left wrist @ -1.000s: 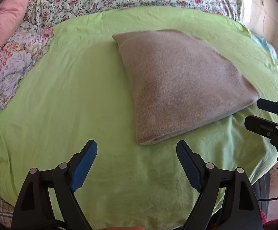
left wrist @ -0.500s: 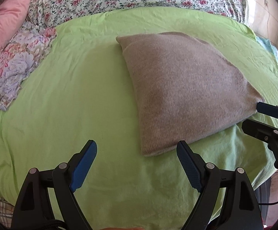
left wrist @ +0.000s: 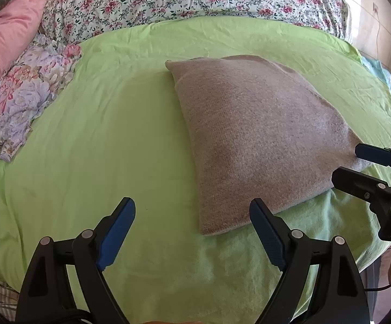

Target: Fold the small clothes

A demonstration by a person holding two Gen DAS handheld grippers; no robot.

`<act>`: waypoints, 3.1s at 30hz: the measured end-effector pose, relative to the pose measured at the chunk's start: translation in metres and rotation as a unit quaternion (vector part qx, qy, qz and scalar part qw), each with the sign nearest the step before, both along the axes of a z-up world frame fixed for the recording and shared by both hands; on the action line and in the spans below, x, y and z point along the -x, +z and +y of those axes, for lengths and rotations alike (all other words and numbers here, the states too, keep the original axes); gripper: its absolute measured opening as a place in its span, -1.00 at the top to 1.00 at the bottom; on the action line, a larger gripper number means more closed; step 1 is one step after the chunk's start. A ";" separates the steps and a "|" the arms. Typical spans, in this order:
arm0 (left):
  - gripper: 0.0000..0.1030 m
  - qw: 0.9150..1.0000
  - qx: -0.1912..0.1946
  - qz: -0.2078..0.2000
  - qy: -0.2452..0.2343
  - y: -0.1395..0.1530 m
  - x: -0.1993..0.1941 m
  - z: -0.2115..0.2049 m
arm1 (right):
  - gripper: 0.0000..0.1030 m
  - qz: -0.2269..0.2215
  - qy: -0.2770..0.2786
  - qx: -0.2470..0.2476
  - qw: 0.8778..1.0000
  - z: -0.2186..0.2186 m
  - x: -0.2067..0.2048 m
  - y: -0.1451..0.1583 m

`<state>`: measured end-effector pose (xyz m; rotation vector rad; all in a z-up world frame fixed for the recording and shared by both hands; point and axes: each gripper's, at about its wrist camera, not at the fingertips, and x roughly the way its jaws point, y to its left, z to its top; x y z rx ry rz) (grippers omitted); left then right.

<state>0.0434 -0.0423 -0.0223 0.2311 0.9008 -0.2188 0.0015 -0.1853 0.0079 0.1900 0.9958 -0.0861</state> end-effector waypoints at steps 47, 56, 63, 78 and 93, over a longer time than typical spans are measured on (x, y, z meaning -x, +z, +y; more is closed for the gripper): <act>-0.70 1.000 0.012 0.000 0.012 0.004 -0.002 -0.003 | -0.73 0.002 0.001 -0.003 1.000 0.003 -0.007 -0.001; -0.70 1.000 0.015 0.000 0.012 0.006 -0.002 -0.004 | -0.73 -0.002 0.000 -0.004 1.000 0.003 -0.006 0.001; -0.70 1.000 0.016 0.000 0.012 0.007 -0.001 -0.005 | -0.73 -0.004 0.000 -0.005 1.000 0.002 -0.006 0.003; -0.71 1.000 0.016 0.000 0.011 0.009 -0.001 -0.006 | -0.73 -0.006 -0.001 -0.006 1.000 0.003 -0.006 0.004; -0.72 1.000 0.017 0.001 0.010 0.009 -0.001 -0.007 | -0.73 -0.005 0.001 -0.006 1.000 0.002 -0.006 0.004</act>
